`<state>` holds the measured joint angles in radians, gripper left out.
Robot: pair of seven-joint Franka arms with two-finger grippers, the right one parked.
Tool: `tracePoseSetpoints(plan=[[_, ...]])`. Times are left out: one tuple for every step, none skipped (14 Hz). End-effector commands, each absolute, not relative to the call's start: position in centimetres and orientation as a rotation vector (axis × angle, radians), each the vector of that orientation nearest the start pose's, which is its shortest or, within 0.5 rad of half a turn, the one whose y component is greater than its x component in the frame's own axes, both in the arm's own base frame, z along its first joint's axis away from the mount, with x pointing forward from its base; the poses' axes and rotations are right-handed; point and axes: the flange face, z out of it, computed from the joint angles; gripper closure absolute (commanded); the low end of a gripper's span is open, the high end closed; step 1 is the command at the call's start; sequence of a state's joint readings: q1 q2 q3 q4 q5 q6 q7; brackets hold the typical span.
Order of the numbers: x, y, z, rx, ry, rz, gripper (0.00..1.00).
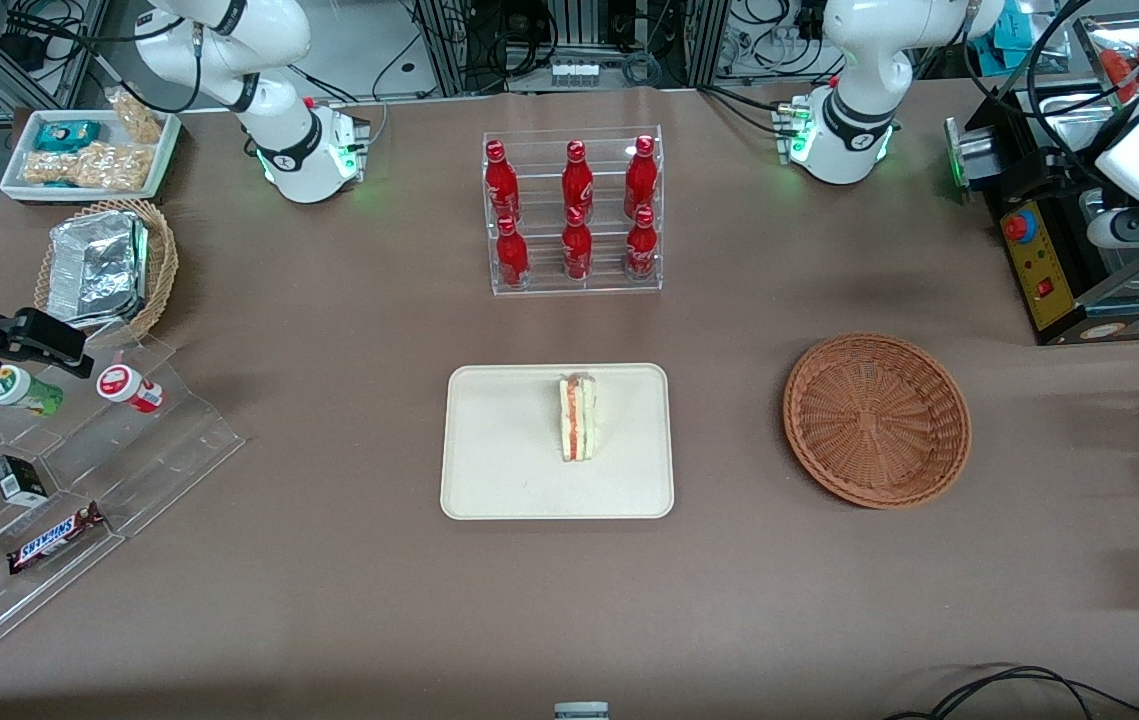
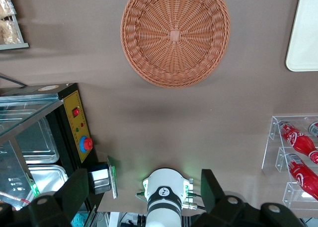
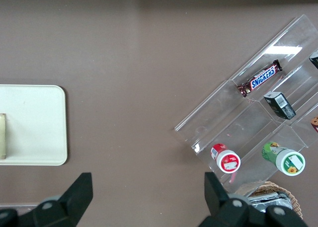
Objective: Place sandwich from basket to tray
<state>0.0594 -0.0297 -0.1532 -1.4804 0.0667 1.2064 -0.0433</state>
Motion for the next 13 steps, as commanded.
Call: tracePoseSetpoints(plan=[[51.0,-5.1,65.3,-3.092,0.096,0.310,0.00],[51.7,-5.3,64.4,-3.117,0.096,0.259,0.00],[52.1,-5.5,64.4,-3.125,0.049,0.207,0.00],[52.3,-5.7,64.4,-3.123,-0.046,0.194,0.00],[52.3,-5.7,64.6,-3.121,-0.104,0.187,0.00],[52.3,-5.7,64.6,-3.119,-0.114,0.186,0.00],[52.3,-5.7,64.8,-3.120,-0.114,0.181,0.00],[52.3,-5.7,64.8,-3.120,-0.114,0.179,0.00],[52.3,-5.7,64.8,-3.120,-0.107,0.179,0.00],[52.4,-5.6,64.7,-3.119,-0.103,0.181,0.00],[52.5,-5.6,64.7,-3.119,-0.103,0.181,0.00],[52.5,-5.6,64.6,-3.117,-0.100,0.183,0.00],[52.5,-5.6,64.6,-3.116,-0.101,0.182,0.00]])
